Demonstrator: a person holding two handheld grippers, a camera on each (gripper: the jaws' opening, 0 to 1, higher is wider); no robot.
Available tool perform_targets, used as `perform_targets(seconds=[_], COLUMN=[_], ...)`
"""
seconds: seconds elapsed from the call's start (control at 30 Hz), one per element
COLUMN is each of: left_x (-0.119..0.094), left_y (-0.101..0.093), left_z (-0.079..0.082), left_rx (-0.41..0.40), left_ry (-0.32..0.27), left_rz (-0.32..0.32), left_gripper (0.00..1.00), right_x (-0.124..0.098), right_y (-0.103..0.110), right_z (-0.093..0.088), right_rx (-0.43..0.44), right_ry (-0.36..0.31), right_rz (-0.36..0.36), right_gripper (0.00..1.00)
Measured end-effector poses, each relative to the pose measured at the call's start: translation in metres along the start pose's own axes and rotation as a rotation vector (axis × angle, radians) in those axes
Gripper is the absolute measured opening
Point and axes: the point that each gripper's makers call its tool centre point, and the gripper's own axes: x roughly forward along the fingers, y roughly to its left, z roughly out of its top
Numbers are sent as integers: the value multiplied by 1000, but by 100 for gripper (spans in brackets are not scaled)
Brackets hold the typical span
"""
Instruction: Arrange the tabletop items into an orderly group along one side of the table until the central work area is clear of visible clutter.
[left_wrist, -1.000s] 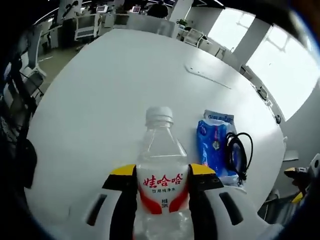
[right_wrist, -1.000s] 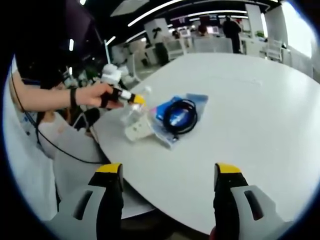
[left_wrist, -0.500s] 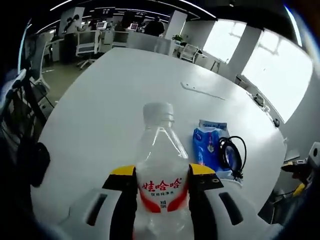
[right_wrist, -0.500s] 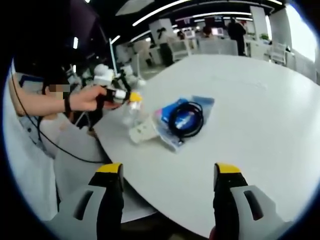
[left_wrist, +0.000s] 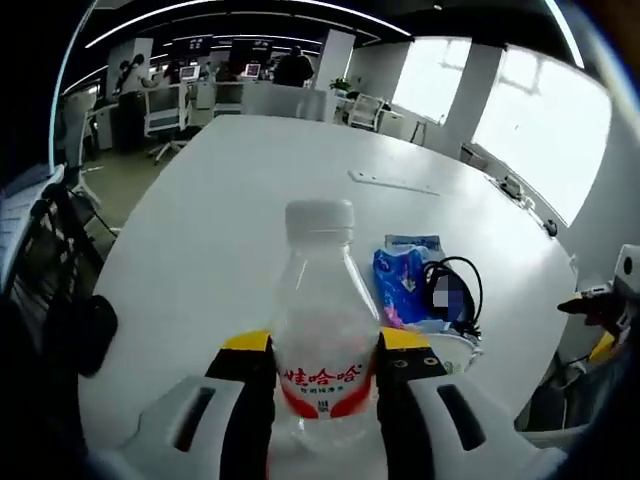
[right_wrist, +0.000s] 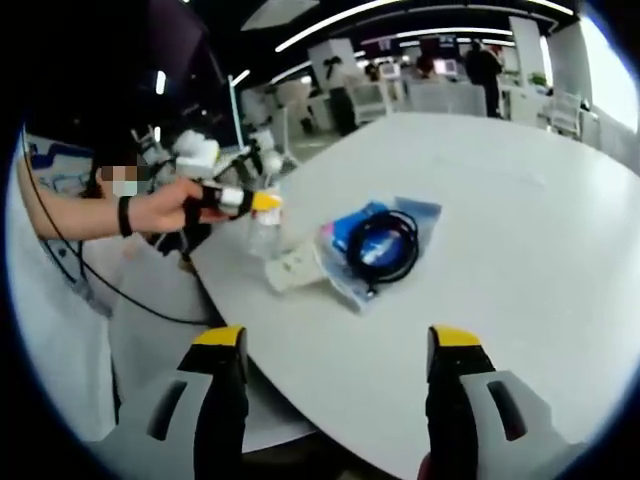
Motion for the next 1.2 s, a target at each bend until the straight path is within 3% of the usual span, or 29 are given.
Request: perform_targets(seconds=[0.67,0.9,1.03,1.2], left_x=[-24,-30,-33,-39], left_y=[-6,-11,-17,-17], left_z=[-18,-26,-32,-39], left_rx=[66,127,228,230], left_ry=[-32,-35,-24,-24], left_rz=[2,14,18,27], left_gripper=[38,38,38,38], right_x=[-2,-2,-1,-1], right_y=[-1,-1,1,2], right_z=[0,-2,-1,-2], right_rx=[-7,-4,-4,-1], right_ry=[-6,-6,-5,-8], right_rz=[-1,-2,1,1], right_gripper=[71,71,71,71])
